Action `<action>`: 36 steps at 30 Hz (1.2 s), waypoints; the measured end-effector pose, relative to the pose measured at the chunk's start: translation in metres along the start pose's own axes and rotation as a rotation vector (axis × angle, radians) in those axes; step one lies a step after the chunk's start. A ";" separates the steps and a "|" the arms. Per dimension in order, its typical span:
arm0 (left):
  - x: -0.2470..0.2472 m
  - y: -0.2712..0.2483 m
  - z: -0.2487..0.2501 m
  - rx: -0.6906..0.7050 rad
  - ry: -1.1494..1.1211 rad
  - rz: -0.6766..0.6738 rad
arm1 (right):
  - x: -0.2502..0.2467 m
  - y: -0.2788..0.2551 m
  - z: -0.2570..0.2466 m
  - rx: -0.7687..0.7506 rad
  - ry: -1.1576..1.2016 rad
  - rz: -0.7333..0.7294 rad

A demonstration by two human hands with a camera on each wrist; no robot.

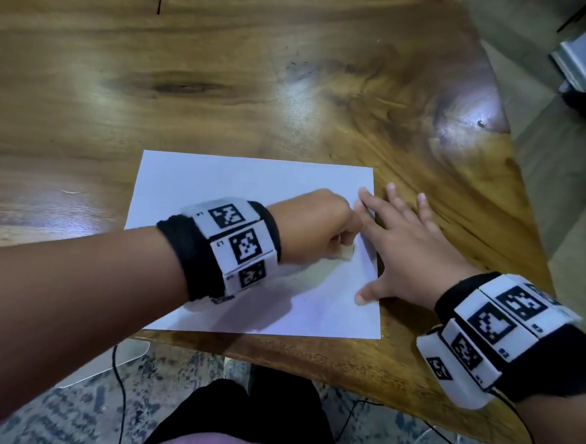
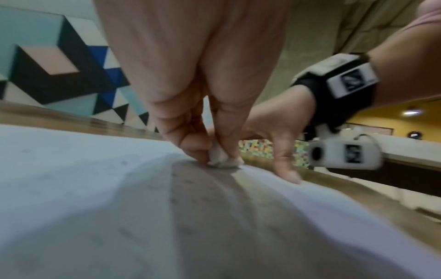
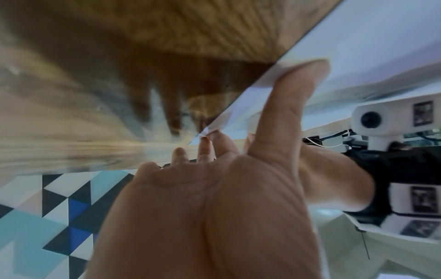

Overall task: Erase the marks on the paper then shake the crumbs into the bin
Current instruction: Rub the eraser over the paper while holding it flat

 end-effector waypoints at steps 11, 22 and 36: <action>-0.005 0.011 0.017 0.040 -0.067 -0.019 | -0.002 -0.001 -0.002 -0.020 0.044 0.003; -0.004 -0.052 -0.038 -0.128 -0.208 -0.011 | 0.003 0.000 0.003 0.009 0.038 -0.028; 0.019 -0.070 -0.036 -0.075 -0.138 0.011 | 0.006 0.009 -0.012 0.105 0.003 -0.079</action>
Point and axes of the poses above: each hand's wrist, its own y-axis towards the middle knuckle, its own x-axis out of the palm, z = x × y, the point moved 9 cm from there along y, towards the middle knuckle, and after that the axes turned 14 degrees about -z, right-handed, at the moved point
